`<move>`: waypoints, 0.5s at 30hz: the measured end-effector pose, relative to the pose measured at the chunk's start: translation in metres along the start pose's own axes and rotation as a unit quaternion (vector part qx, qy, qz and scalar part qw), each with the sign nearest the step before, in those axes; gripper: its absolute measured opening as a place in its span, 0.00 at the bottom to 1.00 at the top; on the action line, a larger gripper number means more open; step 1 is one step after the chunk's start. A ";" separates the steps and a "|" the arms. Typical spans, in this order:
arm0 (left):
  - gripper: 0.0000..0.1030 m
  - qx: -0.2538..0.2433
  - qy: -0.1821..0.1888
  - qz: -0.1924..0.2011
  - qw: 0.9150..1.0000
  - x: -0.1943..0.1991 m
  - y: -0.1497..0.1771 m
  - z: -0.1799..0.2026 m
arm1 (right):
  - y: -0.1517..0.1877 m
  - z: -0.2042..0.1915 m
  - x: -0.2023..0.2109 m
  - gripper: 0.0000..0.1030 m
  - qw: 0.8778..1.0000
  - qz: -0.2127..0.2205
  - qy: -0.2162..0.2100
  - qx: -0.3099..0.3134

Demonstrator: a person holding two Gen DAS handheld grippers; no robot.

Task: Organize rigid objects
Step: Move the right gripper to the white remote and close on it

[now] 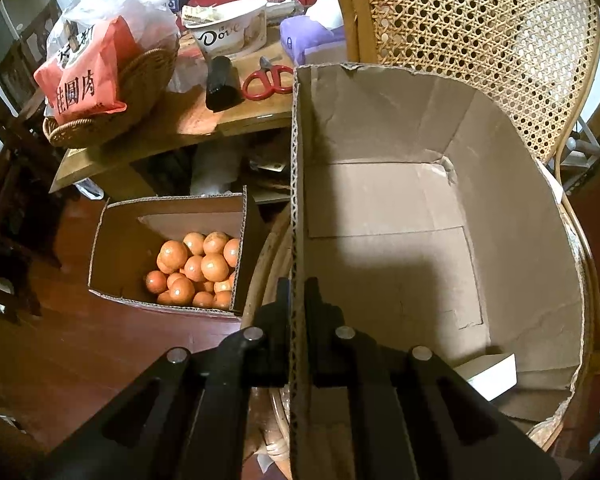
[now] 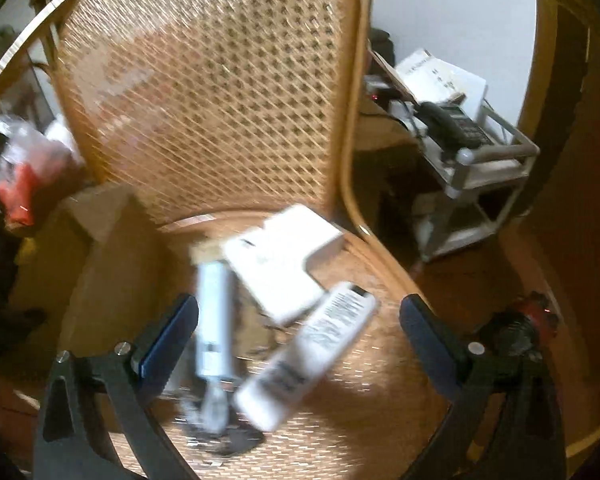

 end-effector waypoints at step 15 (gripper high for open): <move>0.07 0.007 -0.004 -0.003 1.000 -0.002 -0.003 0.001 | 0.014 0.026 -0.044 1.00 0.994 -0.061 0.095 -0.008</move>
Point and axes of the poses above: each gripper's, at about its wrist camera, not at the fingertips, and x roughly against the way its jaws point, z to its right, y to its underside, the point moved 2 cm from there along -x, roughly the way its jaws point, and after that the axes turned 8 degrees about -y, right-handed, at the moved point
